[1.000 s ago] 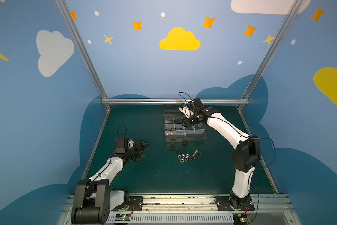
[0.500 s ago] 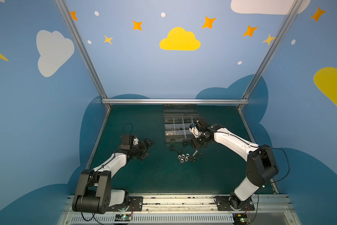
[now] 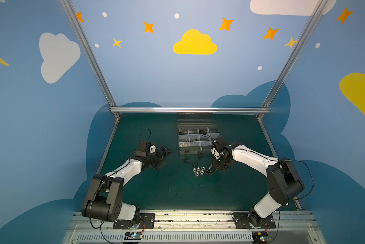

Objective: Sort the screws and nuts into containers
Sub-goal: Pick up the nut from the center of the table.

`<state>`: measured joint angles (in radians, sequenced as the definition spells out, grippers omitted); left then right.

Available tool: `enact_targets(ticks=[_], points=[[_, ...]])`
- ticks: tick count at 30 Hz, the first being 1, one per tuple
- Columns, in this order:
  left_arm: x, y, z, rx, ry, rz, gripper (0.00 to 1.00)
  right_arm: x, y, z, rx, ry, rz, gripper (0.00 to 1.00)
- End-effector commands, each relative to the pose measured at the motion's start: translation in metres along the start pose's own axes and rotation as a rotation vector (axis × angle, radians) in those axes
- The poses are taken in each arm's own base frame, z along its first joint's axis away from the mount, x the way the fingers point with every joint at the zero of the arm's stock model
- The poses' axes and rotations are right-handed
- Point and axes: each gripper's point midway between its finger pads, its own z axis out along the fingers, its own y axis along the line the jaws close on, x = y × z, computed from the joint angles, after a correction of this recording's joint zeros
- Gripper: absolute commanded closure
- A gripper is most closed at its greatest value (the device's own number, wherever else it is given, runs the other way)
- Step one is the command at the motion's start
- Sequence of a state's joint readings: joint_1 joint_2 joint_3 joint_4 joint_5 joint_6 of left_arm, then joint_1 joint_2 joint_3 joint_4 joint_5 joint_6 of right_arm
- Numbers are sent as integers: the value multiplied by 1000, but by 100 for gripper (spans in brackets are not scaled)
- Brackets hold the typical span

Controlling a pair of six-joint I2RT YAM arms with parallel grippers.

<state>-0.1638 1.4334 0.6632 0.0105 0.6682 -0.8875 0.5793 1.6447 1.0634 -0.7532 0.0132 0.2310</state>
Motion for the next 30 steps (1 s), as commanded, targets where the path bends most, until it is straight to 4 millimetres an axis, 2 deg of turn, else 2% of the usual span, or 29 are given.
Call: enact_targets(ticks=[1, 8, 19, 30], points=[[1, -6, 6, 19, 3, 10, 0, -2, -4, 1, 7, -16, 31, 47], [5, -14, 18, 61, 23, -1, 0, -6, -8, 15, -5, 3, 44, 50], [5, -15, 18, 53, 26, 13, 0, -10, -9, 32, -33, 16, 76, 53], [7, -13, 16, 44, 27, 15, 0, -8, -9, 37, -37, 36, 90, 65]])
